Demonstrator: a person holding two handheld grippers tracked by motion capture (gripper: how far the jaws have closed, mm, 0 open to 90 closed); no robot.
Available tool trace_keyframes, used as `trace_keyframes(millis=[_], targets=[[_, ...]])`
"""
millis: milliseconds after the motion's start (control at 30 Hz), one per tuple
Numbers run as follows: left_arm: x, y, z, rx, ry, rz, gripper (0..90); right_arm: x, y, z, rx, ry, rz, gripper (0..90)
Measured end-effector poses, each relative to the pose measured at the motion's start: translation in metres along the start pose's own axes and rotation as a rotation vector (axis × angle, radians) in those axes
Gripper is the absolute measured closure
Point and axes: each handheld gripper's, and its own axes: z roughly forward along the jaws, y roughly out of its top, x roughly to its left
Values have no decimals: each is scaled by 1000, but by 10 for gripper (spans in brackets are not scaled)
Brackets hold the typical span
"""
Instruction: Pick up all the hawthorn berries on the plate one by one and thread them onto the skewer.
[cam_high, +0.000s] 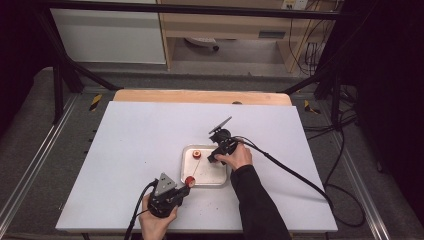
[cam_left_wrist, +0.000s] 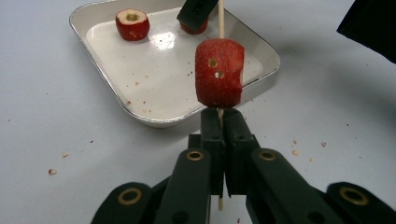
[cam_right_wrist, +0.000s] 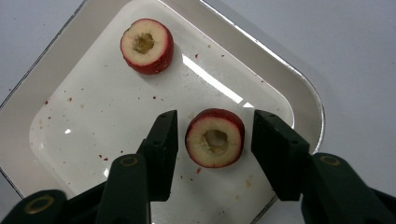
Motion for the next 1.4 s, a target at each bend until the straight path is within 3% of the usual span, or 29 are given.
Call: trace_keyframes(millis=[300, 600, 800, 1100, 1233, 1267, 1367, 1400], targets=[[0, 0, -1, -3, 2, -2, 884, 0, 0, 0, 3, -4, 37, 604], [-3, 0, -1, -12, 0, -2, 884, 4, -3, -21, -74, 24, 76, 606], [-6, 0, -1, -24, 7, -2, 884, 9, -14, -37, -184, 74, 125, 607], [-14, 0, 1, -48, 5, -19, 884, 7, -38, -48, -356, 143, 200, 608], [-20, 1, 4, -69, 1, -40, 883, 5, -50, -51, -456, 173, 256, 609], [-22, 0, 5, -71, -2, -50, 883, 5, -50, -51, -456, 173, 256, 609], [-26, 0, 8, -68, -5, -68, 883, 5, -56, -52, -524, 202, 289, 608], [-27, 0, 9, -65, -4, -73, 883, 5, -59, -53, -565, 207, 301, 608]])
